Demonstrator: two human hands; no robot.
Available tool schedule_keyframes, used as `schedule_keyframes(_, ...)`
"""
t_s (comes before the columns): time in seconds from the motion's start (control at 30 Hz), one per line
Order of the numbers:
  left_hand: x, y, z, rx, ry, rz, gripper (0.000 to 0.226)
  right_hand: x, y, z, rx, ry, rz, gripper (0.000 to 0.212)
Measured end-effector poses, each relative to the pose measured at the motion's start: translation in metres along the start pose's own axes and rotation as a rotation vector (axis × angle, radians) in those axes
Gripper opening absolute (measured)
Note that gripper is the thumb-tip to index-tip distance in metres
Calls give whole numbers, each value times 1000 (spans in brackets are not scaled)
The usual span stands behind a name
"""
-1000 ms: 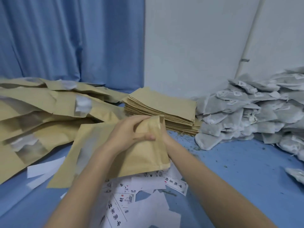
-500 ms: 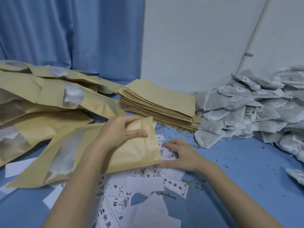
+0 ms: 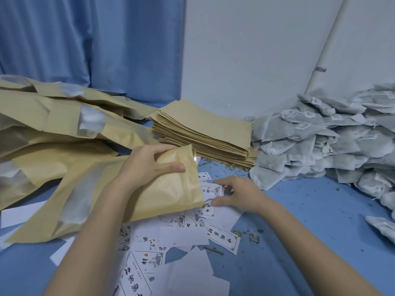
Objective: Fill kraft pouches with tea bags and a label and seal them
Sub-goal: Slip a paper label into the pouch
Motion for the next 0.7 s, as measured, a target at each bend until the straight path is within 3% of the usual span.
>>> schedule_keyframes(0.27,5,1,-7,31,31,11,43,-54,13,-13,1,-99,-221,36)
schedule_keyframes(0.4,6,1,-20,45,85,-3,39,-91,26,-17,48,-250,-362,38)
schedule_keyframes(0.5,10,0,-31,47,136,21,39,-108,35,-8,37,-401,-312,43)
schedule_keyframes(0.6,18,-1,-49,61,183,82,40,-112,38,26,-127,-274,-197,45)
schedule_keyframes(0.7,27,-2,-75,118,264,137,35,-117,34,59,-279,-145,-229,44)
Point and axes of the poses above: each hand's wrist, its own y-axis away from the middle knuckle, its own x-axis out of the palm, z = x × y, the point moved 9 cm from there along -y, towards the middle knuckle, and after that the axes turned 12 degrees about -z, right-handed, at the moved point
